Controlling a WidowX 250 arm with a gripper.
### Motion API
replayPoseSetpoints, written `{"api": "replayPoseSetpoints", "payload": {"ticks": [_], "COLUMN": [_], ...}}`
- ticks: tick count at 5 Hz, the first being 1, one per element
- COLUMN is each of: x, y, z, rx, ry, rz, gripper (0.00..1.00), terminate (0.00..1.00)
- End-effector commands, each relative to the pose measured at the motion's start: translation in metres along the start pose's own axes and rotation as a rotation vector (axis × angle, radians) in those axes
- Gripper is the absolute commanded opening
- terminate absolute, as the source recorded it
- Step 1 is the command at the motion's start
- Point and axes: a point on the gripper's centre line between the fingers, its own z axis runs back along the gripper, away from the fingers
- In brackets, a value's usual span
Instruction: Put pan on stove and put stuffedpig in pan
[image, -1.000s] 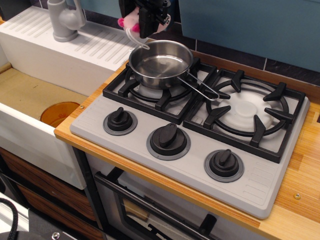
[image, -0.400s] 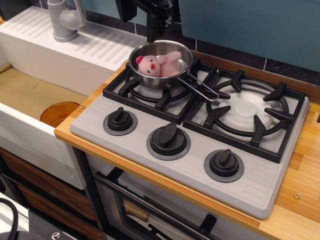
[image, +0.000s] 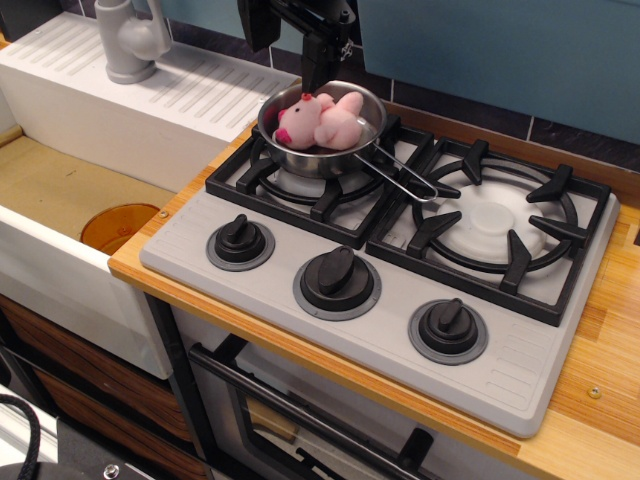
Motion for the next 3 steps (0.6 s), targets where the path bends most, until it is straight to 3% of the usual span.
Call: {"api": "replayPoseSetpoints", "payload": {"ticks": [1,3], "x": [0.0102,0.0113], "y": [-0.0005,-0.0002], "z": [0.0294,0.0365], "rx": [0.036,0.042], "ry": [-0.060,-0.058], "rz": [0.010,0.007], "gripper": [1.00,1.00], "terminate": [0.00,0.00]}}
